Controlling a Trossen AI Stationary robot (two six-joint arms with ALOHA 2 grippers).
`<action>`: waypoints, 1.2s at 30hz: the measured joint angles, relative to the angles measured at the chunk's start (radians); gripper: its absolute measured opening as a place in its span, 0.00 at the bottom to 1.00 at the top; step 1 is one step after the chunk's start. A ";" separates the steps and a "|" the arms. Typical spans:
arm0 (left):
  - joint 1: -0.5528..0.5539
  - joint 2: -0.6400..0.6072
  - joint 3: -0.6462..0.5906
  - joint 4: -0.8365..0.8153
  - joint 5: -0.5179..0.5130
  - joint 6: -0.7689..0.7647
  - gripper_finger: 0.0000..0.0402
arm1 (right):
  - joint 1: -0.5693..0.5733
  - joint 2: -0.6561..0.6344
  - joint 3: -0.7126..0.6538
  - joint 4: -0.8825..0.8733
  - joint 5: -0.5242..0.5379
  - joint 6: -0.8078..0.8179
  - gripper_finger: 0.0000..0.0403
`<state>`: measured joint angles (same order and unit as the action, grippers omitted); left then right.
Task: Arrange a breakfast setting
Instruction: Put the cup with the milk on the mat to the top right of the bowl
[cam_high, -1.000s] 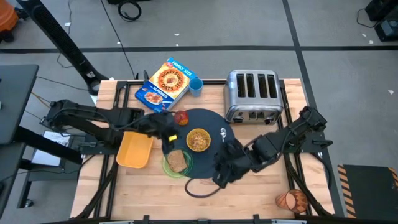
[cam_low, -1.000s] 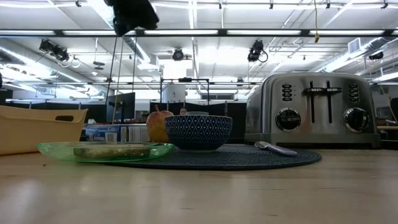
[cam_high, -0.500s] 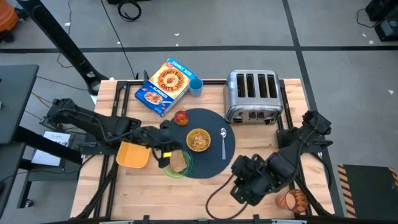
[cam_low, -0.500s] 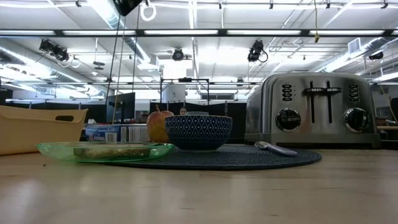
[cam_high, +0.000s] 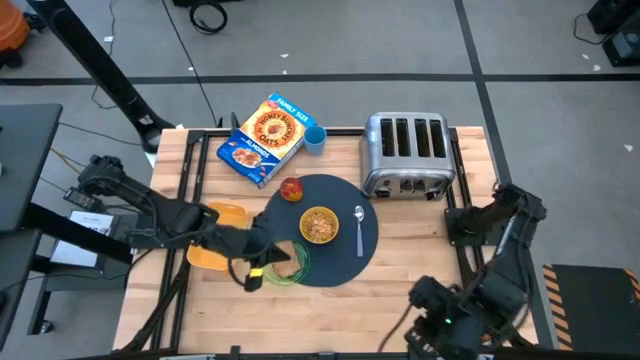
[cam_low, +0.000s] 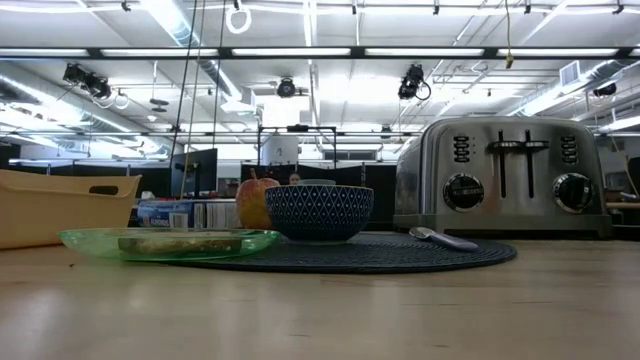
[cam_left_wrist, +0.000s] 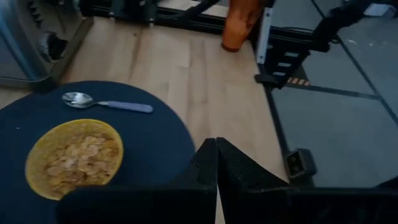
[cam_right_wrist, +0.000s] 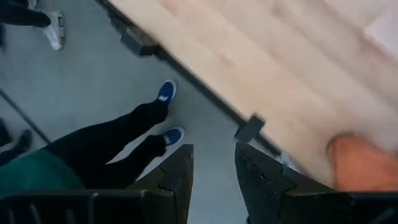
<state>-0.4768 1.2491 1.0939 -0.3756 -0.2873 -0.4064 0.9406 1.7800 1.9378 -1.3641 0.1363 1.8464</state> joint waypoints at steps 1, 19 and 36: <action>-0.018 0.000 0.000 0.001 -0.010 -0.007 0.01 | 0.016 0.000 0.008 0.000 0.000 0.031 0.31; -0.447 0.116 0.003 0.166 -0.339 -0.371 0.01 | 0.133 0.001 0.026 -0.104 -0.112 0.247 0.29; -0.488 0.355 0.234 0.133 -0.343 -0.401 0.01 | 0.153 -0.001 -0.046 -0.177 -0.234 0.411 0.40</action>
<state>-0.9653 1.6039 1.3277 -0.2423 -0.6299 -0.8076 1.0940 1.7793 1.8919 -1.5412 -0.0973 2.2578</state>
